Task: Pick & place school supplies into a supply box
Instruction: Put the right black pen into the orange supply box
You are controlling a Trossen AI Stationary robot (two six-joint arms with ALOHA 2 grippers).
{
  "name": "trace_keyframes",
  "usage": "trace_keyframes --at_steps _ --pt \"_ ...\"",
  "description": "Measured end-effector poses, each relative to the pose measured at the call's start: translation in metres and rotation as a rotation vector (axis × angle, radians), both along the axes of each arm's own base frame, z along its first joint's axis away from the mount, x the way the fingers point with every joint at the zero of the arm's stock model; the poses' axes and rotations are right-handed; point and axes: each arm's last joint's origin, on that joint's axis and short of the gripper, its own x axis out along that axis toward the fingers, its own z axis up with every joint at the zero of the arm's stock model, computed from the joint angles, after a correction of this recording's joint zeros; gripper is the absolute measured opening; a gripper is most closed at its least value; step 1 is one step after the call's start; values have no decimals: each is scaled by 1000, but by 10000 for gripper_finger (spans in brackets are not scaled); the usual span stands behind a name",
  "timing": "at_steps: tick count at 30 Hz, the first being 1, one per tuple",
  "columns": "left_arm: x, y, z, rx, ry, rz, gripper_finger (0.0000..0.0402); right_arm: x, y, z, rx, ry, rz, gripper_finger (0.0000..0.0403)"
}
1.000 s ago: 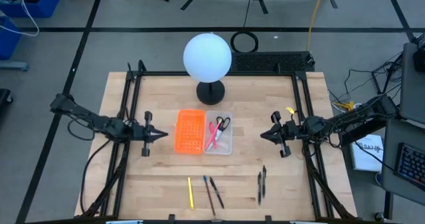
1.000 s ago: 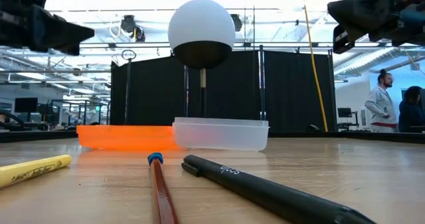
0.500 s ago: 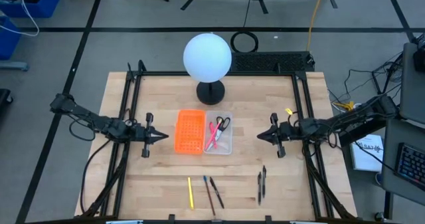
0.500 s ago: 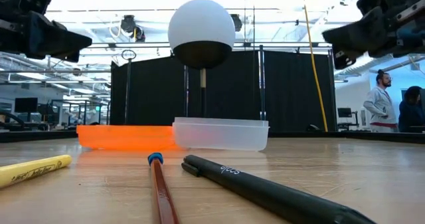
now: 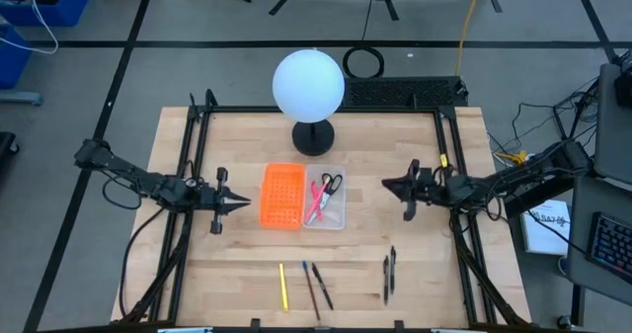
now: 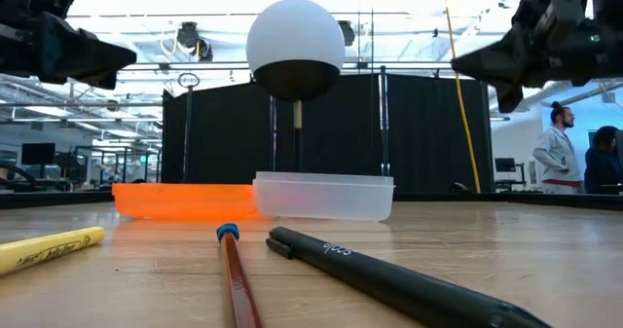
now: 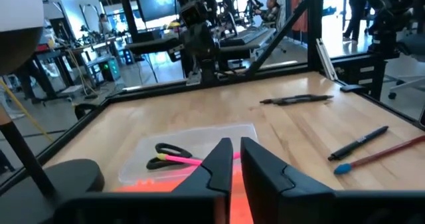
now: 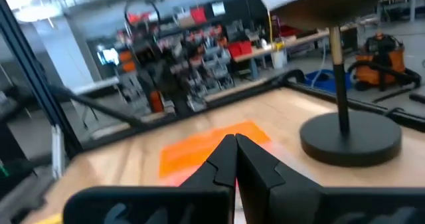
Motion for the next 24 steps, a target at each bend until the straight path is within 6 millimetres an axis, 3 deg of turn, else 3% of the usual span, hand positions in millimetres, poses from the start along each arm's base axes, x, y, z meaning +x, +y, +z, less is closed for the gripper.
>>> trace_keyframes --at_steps 3,6,7,11,14,18,24 --pt "0 0 1 -7 -13 0 47 0 0 4 64 -53 6 0" --pt "0 0 4 -19 -37 0 48 6 7 4 27 5 92 0" --pt "0 0 5 -24 -46 1 48 14 14 15 4 7 128 0" --pt "0 0 5 -46 -51 1 49 54 50 57 -105 123 149 0" --pt "0 0 5 -79 -46 1 49 88 81 74 -151 317 167 0" --pt "0 0 4 -107 -37 1 49 120 122 100 -21 530 183 0" --pt "0 0 3 -154 -18 2 49 150 188 110 168 756 263 0"
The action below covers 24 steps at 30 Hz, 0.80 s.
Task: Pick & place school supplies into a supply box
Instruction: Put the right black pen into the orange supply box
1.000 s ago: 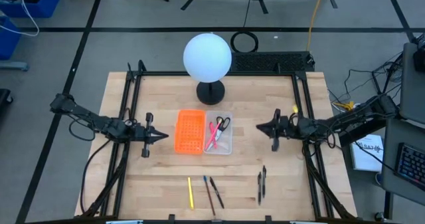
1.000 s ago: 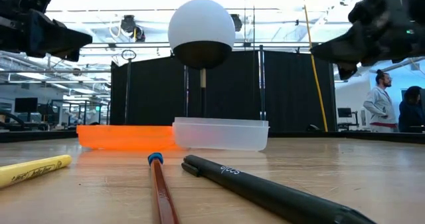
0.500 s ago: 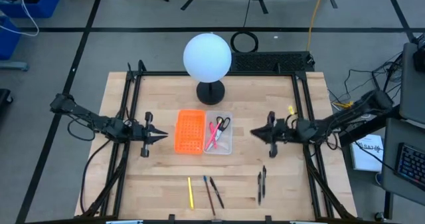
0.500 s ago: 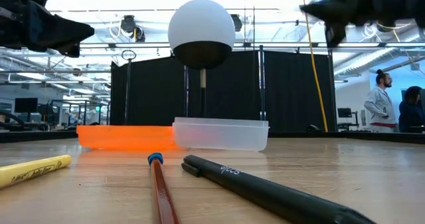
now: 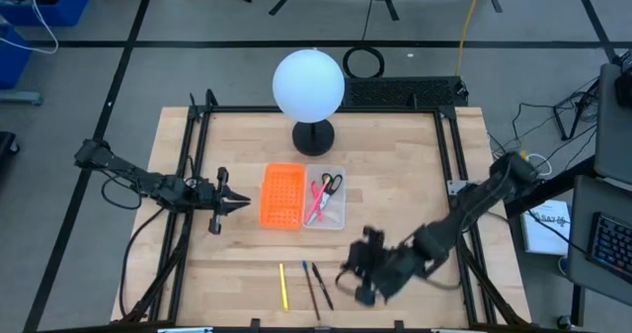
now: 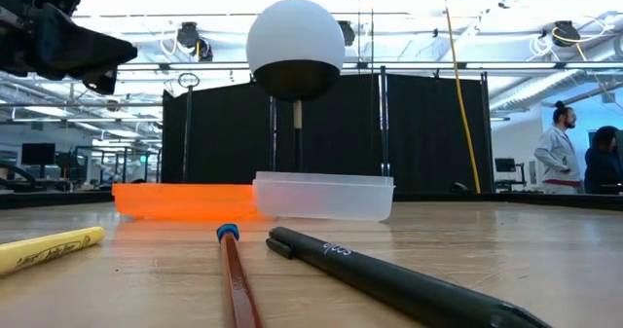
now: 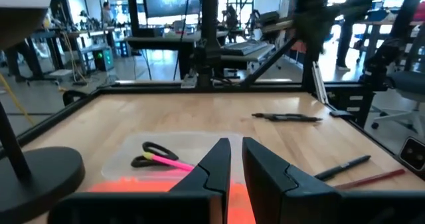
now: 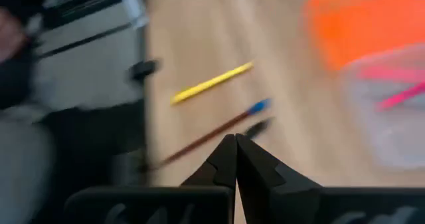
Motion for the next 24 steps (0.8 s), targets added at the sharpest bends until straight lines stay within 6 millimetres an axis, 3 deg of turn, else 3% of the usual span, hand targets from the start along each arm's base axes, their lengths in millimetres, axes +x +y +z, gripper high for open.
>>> trace_keyframes --at_steps 4,7,15,24 --pt "0 0 -2 -9 16 0 49 6 40 -5 102 214 64 0" --pt "0 0 -2 -11 17 0 49 -2 52 -19 107 391 -53 0" --pt "0 0 -2 -15 17 -1 49 -25 31 -39 11 528 -614 0" --pt "0 0 -2 21 14 -1 49 -44 11 -70 -42 655 -863 0"
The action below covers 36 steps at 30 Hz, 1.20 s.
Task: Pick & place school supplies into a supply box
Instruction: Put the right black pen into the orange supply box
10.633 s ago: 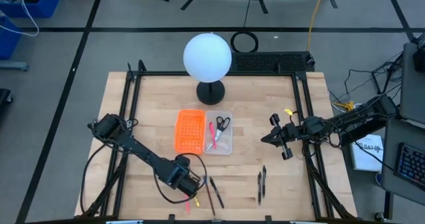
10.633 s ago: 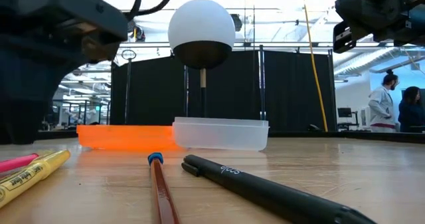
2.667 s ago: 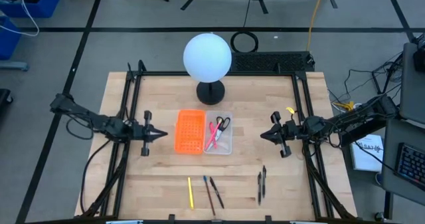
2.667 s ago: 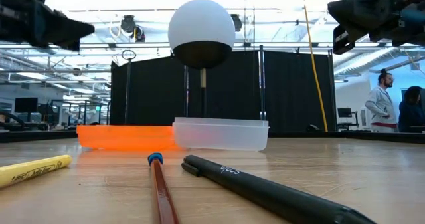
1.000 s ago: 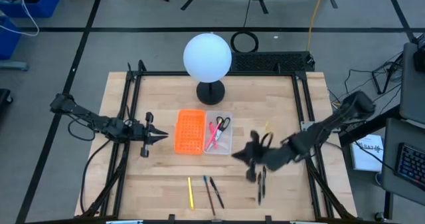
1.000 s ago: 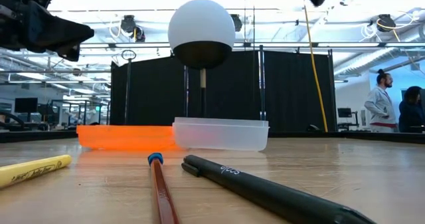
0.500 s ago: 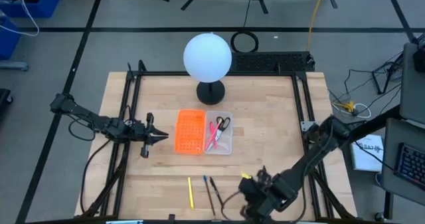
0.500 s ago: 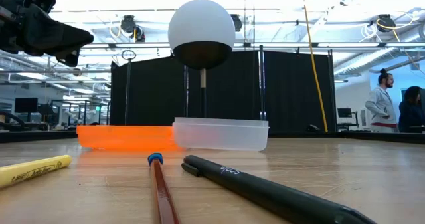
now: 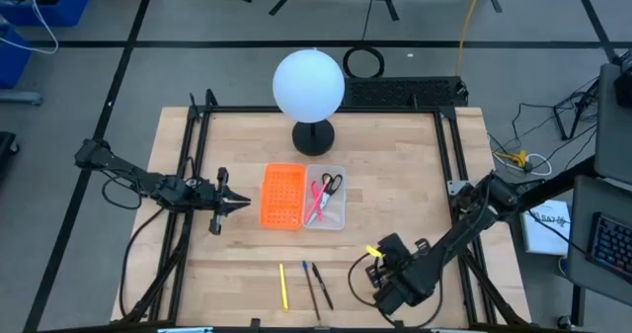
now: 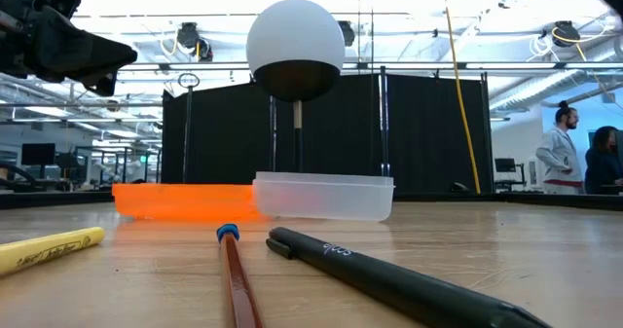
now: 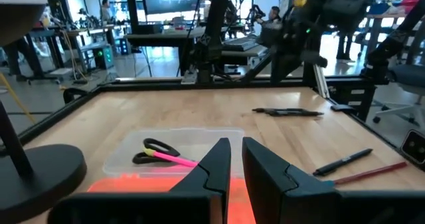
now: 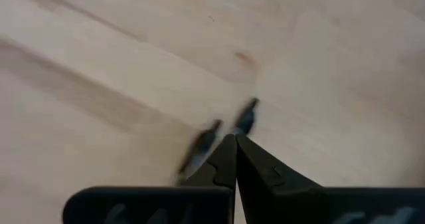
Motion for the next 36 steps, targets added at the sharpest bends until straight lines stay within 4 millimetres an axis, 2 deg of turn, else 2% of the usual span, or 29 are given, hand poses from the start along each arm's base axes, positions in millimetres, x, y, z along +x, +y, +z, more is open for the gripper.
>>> trace_keyframes --at_steps 3,7,17,22,29,36 --pt "0 0 0 3 -1 2 49 -2 -8 -15 20 73 -29 0" --pt "0 0 0 4 -2 2 49 0 -15 -28 25 67 -24 18" --pt "0 0 0 4 -2 2 49 7 -25 -35 55 50 -105 134" --pt "0 0 0 4 -1 2 49 10 -29 -35 78 66 -150 171" --pt "0 0 0 4 -1 2 49 12 -34 -37 76 71 -166 179" --pt "0 0 0 4 -1 2 49 -2 -39 -61 122 147 -242 173"
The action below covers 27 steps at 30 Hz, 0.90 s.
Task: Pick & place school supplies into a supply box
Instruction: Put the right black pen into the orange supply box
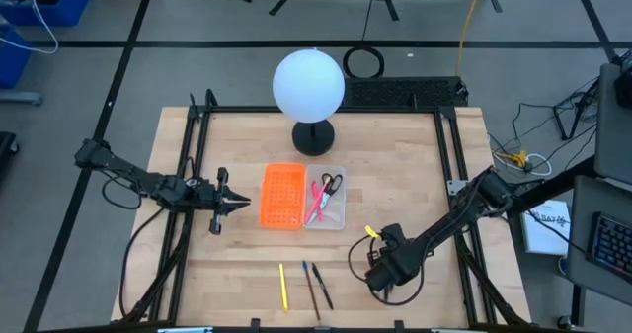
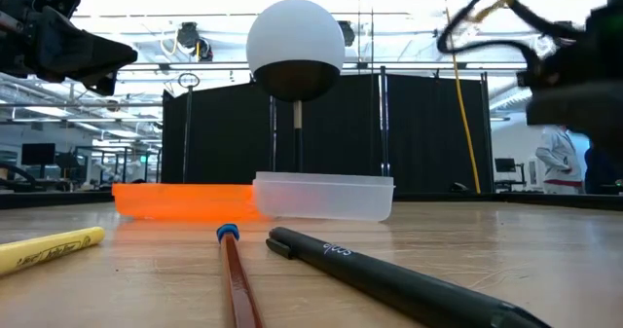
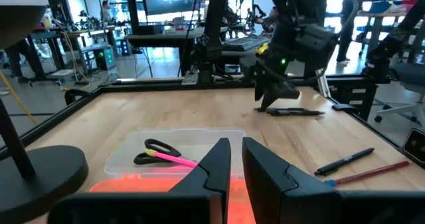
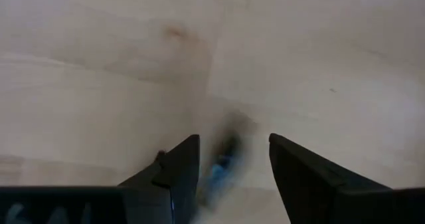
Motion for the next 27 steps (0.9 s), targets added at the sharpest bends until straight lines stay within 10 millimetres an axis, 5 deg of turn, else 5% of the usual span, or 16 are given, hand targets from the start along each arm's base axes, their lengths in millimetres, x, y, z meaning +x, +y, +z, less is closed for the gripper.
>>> trace_keyframes --at_steps 14,27 --pt "0 0 0 20 1 0 49 -8 -5 -25 63 -20 25 160" --pt "0 0 -1 20 7 -1 49 -9 -12 -3 -28 -144 155 162"
